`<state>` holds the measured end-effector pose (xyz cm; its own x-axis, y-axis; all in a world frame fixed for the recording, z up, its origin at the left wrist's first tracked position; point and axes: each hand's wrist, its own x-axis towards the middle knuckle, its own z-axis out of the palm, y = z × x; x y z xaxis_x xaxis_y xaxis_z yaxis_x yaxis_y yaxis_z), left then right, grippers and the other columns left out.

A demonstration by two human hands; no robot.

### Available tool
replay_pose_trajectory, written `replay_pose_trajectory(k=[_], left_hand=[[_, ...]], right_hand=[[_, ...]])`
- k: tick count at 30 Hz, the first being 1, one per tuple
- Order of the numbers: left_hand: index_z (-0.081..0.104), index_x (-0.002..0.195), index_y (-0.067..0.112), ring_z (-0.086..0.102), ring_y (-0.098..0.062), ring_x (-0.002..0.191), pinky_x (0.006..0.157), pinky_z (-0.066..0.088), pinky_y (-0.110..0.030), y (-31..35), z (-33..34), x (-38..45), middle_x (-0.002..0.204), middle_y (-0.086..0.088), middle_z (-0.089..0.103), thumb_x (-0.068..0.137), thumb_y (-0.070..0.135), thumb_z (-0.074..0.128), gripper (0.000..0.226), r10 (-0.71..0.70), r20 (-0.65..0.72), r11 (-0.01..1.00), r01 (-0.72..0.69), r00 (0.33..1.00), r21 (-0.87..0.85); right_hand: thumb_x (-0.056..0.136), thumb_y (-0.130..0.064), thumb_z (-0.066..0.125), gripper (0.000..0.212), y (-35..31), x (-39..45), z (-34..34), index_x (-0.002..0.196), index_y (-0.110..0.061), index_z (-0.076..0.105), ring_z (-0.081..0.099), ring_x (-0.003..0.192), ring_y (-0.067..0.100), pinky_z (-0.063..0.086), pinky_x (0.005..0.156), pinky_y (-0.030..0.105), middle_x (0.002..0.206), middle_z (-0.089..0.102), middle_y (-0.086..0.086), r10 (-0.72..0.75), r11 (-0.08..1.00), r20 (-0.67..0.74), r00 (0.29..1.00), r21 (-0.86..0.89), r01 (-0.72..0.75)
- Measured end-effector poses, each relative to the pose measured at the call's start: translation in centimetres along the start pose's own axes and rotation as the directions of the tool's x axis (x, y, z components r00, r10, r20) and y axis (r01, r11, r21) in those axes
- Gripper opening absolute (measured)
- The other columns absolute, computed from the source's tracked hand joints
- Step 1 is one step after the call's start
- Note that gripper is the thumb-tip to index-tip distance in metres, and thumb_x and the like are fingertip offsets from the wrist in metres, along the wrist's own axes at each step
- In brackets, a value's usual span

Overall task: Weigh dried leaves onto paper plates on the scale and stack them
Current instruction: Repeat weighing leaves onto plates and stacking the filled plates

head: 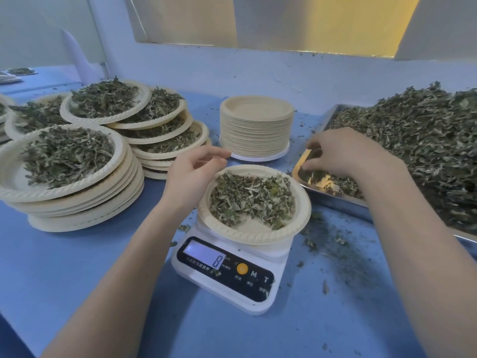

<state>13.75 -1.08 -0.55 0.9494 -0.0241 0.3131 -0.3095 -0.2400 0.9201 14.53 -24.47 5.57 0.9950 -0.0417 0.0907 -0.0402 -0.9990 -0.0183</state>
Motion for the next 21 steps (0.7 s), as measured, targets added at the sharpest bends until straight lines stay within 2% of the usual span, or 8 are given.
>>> replay_pose_trajectory(k=[3, 7, 9, 12, 14, 17, 19, 21], left_hand=[[0.072, 0.090, 0.029, 0.061, -0.019, 0.098, 0.089, 0.048, -0.033, -0.1, 0.0, 0.0, 0.097, -0.003, 0.068, 0.079, 0.024, 0.061, 0.016, 0.009, 0.002, 1.000, -0.009, 1.000, 0.007], [0.072, 0.090, 0.028, 0.061, -0.018, 0.098, 0.087, 0.049, -0.030, -0.2, 0.0, 0.1, 0.098, -0.004, 0.068, 0.082, 0.020, 0.062, 0.015, 0.003, -0.003, 1.000, -0.003, 1.000, 0.011], [0.072, 0.091, 0.027, 0.061, -0.017, 0.096, 0.081, 0.047, -0.025, -0.4, 0.0, 0.2, 0.097, -0.003, 0.068, 0.085, 0.014, 0.061, 0.018, -0.002, -0.007, 1.000, 0.002, 1.000, 0.019], [0.072, 0.092, 0.026, 0.060, -0.012, 0.090, 0.076, 0.043, -0.021, -0.4, -0.1, 0.2, 0.094, -0.002, 0.069, 0.084, 0.016, 0.062, 0.017, -0.002, 0.001, 1.000, 0.002, 1.000, 0.013], [0.072, 0.093, 0.026, 0.060, -0.011, 0.089, 0.077, 0.043, -0.022, -0.4, -0.1, 0.2, 0.094, -0.001, 0.068, 0.081, 0.018, 0.062, 0.017, -0.007, 0.005, 1.000, 0.007, 1.000, 0.006], [0.072, 0.094, 0.026, 0.061, -0.011, 0.089, 0.078, 0.045, -0.024, -0.4, -0.3, 0.2, 0.092, 0.002, 0.068, 0.077, 0.023, 0.061, 0.020, -0.012, 0.008, 1.000, 0.013, 1.000, -0.009], [0.071, 0.095, 0.028, 0.061, -0.009, 0.088, 0.077, 0.046, -0.024, -0.3, -0.3, 0.2, 0.091, 0.005, 0.067, 0.075, 0.025, 0.060, 0.023, -0.012, 0.005, 1.000, 0.012, 1.000, -0.013], [0.069, 0.098, 0.031, 0.063, -0.006, 0.087, 0.078, 0.047, -0.024, -0.3, -0.4, 0.2, 0.087, 0.007, 0.067, 0.072, 0.026, 0.059, 0.028, -0.023, -0.003, 0.999, 0.023, 1.000, -0.028]], right_hand=[[0.091, -0.037, 0.058, 0.040, -0.6, -0.2, -0.1, 0.129, -0.026, 0.055, 0.059, 0.105, 0.022, 0.045, 0.086, 0.031, 0.121, 0.063, 0.005, -0.083, 0.991, 0.005, 0.997, 0.104, 0.082], [0.094, -0.031, 0.056, 0.020, -2.2, -0.4, -0.4, 0.111, -0.032, 0.066, 0.059, 0.090, 0.010, 0.040, 0.068, 0.019, 0.096, 0.065, -0.010, -0.241, 0.915, -0.081, 0.967, 0.312, 0.254], [0.092, -0.031, 0.058, 0.017, -3.0, -0.7, -0.4, 0.106, -0.033, 0.068, 0.058, 0.086, 0.004, 0.038, 0.064, 0.013, 0.085, 0.061, -0.017, -0.301, 0.878, -0.090, 0.949, 0.363, 0.312], [0.090, -0.034, 0.060, 0.020, -4.2, -1.3, -0.2, 0.108, -0.032, 0.069, 0.055, 0.082, -0.003, 0.037, 0.063, -0.001, 0.086, 0.062, -0.018, -0.382, 0.828, -0.080, 0.921, 0.414, 0.379], [0.090, -0.038, 0.059, 0.023, -4.8, -1.6, 0.0, 0.111, -0.033, 0.068, 0.057, 0.090, 0.001, 0.038, 0.067, 0.004, 0.097, 0.066, -0.012, -0.416, 0.823, -0.066, 0.907, 0.396, 0.407], [0.086, -0.052, 0.058, 0.028, -5.4, -1.8, 0.3, 0.108, -0.038, 0.067, 0.059, 0.096, 0.005, 0.042, 0.080, 0.021, 0.101, 0.067, -0.011, -0.418, 0.823, -0.079, 0.905, 0.390, 0.414], [0.079, -0.065, 0.056, 0.038, -5.8, -1.9, 0.4, 0.106, -0.042, 0.066, 0.058, 0.092, 0.003, 0.044, 0.079, 0.024, 0.095, 0.066, -0.015, -0.409, 0.824, -0.100, 0.907, 0.387, 0.414], [0.073, -0.074, 0.052, 0.045, -6.0, -1.9, 0.6, 0.106, -0.046, 0.064, 0.055, 0.086, -0.001, 0.042, 0.073, 0.022, 0.092, 0.064, -0.018, -0.419, 0.819, -0.098, 0.903, 0.387, 0.423]])
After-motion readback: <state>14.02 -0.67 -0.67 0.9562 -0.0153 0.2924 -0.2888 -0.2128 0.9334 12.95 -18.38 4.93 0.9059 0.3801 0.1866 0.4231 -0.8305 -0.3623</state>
